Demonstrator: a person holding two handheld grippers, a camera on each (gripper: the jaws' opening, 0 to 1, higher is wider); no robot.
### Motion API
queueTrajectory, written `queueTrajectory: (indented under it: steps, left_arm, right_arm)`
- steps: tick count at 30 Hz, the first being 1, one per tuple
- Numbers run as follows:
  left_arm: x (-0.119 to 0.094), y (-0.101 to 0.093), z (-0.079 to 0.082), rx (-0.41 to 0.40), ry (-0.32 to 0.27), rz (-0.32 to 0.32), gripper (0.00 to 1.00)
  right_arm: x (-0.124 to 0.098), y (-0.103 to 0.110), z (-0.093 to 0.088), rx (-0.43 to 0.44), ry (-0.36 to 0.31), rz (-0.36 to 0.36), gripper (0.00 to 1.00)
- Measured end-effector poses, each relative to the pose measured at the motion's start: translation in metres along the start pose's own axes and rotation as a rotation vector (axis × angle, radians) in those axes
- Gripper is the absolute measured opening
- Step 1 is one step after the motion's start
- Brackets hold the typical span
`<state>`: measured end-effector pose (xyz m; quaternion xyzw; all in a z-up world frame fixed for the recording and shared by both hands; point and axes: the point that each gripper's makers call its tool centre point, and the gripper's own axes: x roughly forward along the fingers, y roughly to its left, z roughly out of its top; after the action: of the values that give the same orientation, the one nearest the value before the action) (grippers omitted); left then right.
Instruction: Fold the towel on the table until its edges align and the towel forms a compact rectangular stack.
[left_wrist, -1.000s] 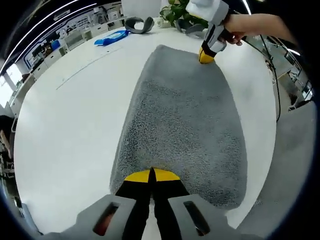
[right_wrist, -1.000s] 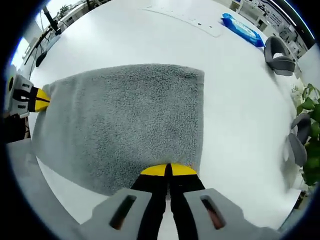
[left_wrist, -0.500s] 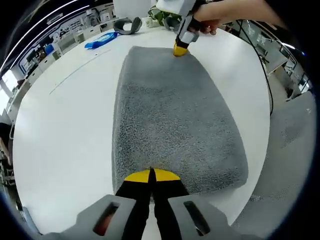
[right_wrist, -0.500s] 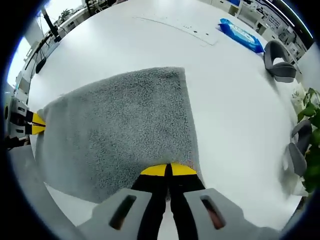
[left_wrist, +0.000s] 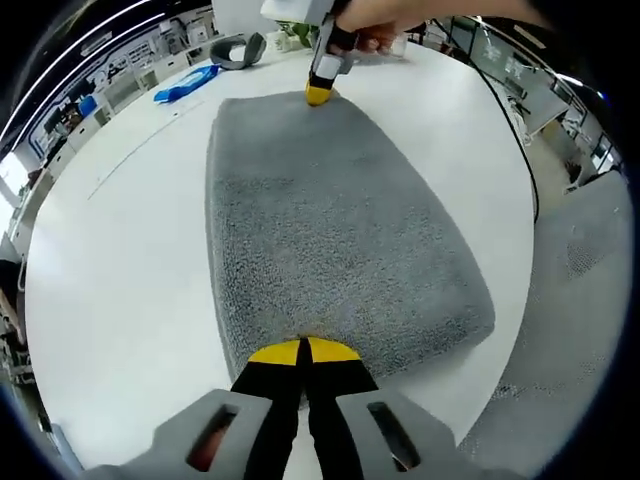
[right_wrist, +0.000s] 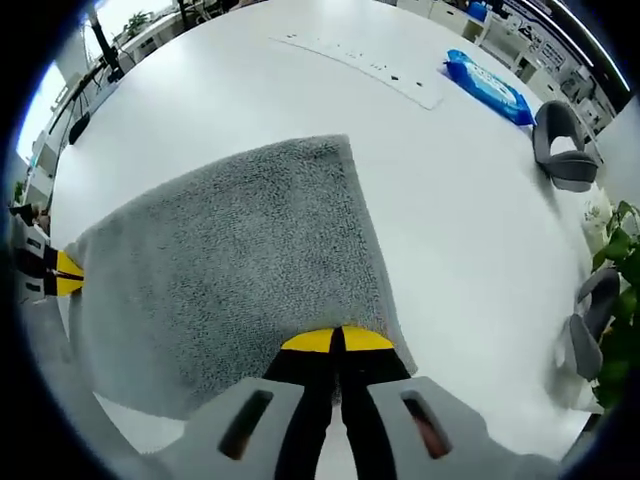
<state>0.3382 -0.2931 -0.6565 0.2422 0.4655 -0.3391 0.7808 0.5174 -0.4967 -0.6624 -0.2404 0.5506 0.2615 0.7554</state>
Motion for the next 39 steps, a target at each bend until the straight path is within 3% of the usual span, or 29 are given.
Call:
queueTrajectory:
  steps: [25, 39]
  left_arm:
    - [0.006, -0.016, 0.015, 0.037, -0.047, -0.036, 0.01]
    - [0.013, -0.022, 0.029, 0.059, -0.085, -0.062, 0.01]
  right_arm:
    - [0.011, -0.014, 0.036, -0.019, -0.027, 0.005, 0.00]
    - [0.013, -0.016, 0.053, -0.101, -0.009, -0.024, 0.00]
